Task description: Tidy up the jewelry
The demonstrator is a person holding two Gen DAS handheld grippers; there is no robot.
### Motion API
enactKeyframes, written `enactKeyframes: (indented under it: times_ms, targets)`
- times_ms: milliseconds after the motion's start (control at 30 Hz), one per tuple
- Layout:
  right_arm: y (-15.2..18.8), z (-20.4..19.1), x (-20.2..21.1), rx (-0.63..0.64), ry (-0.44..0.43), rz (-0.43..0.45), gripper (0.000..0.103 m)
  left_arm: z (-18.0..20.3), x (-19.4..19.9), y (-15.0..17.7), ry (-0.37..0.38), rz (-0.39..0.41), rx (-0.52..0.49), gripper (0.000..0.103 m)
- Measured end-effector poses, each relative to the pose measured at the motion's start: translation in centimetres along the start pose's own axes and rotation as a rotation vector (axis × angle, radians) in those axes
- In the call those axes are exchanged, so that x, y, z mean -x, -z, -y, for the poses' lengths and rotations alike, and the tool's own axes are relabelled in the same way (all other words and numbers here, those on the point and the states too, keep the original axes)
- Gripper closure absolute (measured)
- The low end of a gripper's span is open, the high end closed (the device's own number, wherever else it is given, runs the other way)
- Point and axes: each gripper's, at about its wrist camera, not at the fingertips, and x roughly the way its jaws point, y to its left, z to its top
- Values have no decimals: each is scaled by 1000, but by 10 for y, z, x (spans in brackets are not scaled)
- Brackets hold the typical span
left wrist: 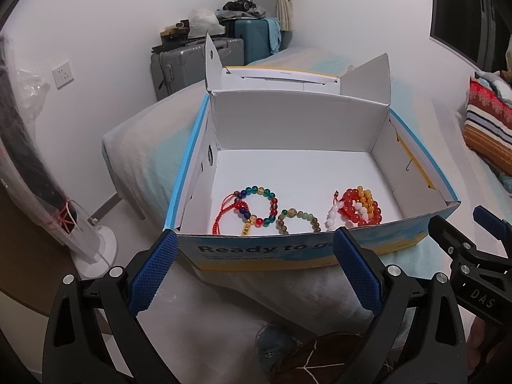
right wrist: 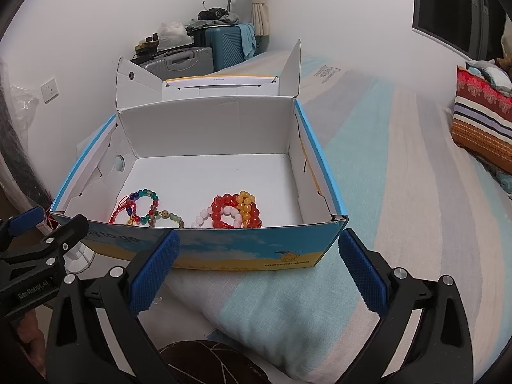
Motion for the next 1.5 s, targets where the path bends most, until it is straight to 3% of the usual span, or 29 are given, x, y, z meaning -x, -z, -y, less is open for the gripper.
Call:
enactKeyframes:
  times_ms: [1500]
  targets:
    - [0, -3, -4, -8, -15, -6, 8, 4, 5, -1, 2, 14, -17, 6]
